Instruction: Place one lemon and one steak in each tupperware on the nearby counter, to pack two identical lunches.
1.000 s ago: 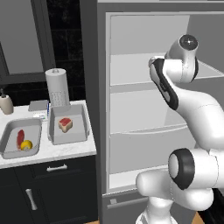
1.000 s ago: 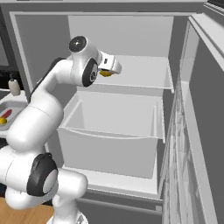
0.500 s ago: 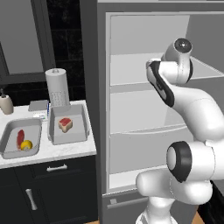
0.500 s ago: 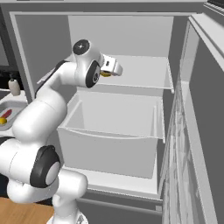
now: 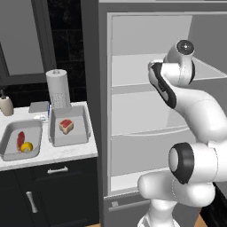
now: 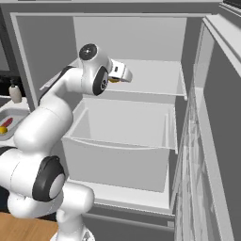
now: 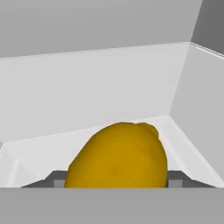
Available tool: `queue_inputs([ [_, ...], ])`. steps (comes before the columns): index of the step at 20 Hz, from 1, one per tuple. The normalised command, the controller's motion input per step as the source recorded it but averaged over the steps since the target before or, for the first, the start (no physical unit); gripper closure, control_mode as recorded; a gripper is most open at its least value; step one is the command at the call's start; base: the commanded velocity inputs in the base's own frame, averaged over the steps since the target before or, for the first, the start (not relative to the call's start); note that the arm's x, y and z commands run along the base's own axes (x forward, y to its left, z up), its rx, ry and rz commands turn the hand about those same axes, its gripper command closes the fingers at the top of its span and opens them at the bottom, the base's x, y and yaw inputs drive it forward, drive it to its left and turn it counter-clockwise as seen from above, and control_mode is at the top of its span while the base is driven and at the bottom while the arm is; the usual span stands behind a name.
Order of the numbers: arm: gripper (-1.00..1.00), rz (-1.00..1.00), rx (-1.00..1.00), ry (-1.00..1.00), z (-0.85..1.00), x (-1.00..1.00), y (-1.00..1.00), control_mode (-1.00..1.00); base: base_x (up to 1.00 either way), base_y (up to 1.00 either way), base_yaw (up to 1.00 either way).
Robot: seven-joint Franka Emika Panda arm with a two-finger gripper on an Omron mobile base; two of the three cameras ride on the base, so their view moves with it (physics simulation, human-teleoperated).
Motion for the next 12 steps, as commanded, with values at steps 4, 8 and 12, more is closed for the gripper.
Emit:
queue_inputs([
  [4,1.0,0.0,0.02,-0.13,0.05,-0.81,0.0,-1.0,0.0,0.0,0.0],
  [8,1.0,0.0,0.06,-0.28,0.25,-1.0,0.0,-1.0,0.0,0.0,0.0],
  [12,1.0,0.0,0.01,-0.28,0.63,-1.0,0.03,-1.0,0.0,0.0,0.0],
])
